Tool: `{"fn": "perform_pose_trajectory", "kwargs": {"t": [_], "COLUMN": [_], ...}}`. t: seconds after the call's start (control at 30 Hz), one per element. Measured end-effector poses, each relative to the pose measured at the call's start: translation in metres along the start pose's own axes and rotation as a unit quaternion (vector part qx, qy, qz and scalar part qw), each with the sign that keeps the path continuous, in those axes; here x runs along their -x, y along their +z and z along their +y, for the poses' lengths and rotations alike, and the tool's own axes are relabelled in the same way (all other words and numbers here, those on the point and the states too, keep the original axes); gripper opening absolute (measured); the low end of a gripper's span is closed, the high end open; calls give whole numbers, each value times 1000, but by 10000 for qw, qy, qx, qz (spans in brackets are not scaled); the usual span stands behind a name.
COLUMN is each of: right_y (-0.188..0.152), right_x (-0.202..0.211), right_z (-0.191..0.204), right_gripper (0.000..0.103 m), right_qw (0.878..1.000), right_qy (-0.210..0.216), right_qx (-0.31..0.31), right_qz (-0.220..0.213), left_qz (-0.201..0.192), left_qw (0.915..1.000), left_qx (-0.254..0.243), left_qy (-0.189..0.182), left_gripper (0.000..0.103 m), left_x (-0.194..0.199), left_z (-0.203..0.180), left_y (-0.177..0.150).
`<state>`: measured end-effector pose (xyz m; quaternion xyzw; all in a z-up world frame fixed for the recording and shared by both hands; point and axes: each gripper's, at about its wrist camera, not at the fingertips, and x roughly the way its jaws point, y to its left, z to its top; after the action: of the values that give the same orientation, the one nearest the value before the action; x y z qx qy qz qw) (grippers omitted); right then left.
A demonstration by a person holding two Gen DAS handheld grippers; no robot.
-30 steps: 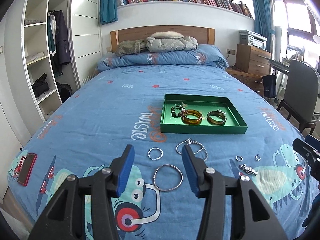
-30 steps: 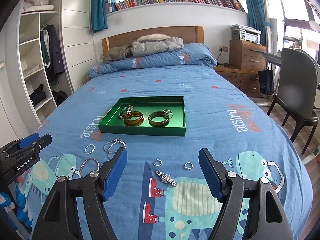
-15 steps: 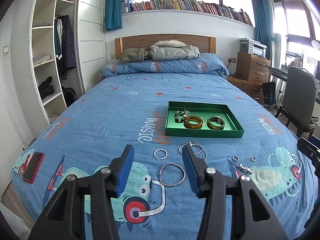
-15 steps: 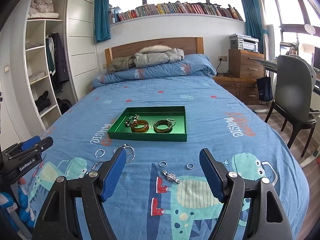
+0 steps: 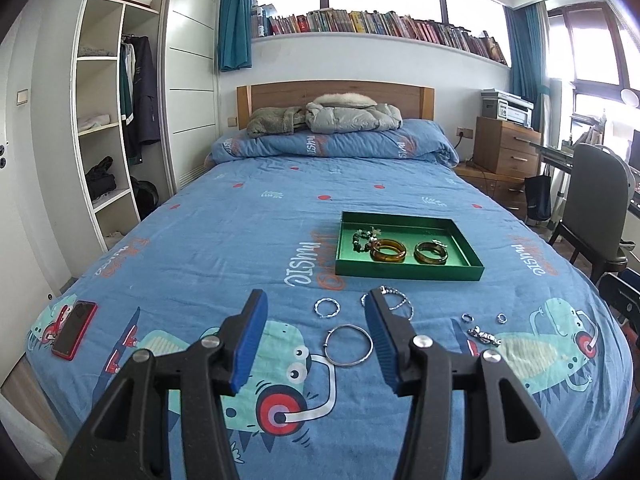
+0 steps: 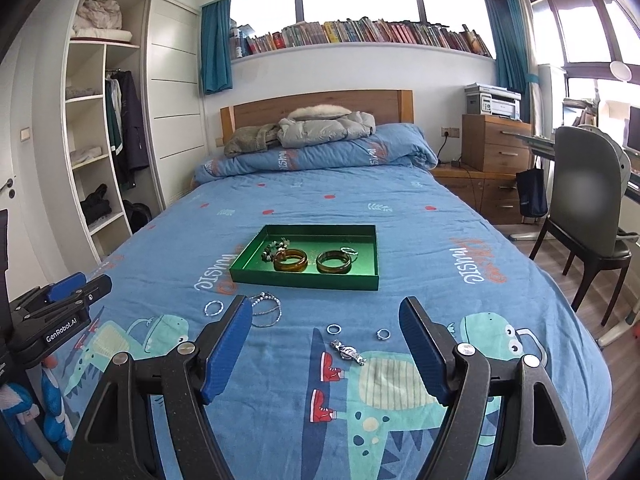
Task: Organize jewelry
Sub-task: 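Withdraw both tools from the tray back over the remaining jewelry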
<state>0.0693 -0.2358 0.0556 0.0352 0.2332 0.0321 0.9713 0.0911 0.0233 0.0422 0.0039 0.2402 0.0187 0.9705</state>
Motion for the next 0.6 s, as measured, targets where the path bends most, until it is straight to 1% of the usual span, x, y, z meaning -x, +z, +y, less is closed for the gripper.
{"fn": "perform_pose_trajectory", "kwargs": {"t": [0.27, 0.6], "right_y": [-2, -8], "right_x": [6, 3], "right_z": [2, -6], "right_gripper": [75, 75], "right_qw": [10000, 10000], "right_qy": [-55, -90], "right_qx": [40, -8], "right_qz": [-36, -41], "left_qz": [-98, -173], "left_qw": [10000, 9998], "left_qx": [0, 58], "left_qy": [-1, 35], "left_gripper": [49, 49], "left_x": [7, 3], "left_z": [1, 0], "left_y": [-2, -5]}}
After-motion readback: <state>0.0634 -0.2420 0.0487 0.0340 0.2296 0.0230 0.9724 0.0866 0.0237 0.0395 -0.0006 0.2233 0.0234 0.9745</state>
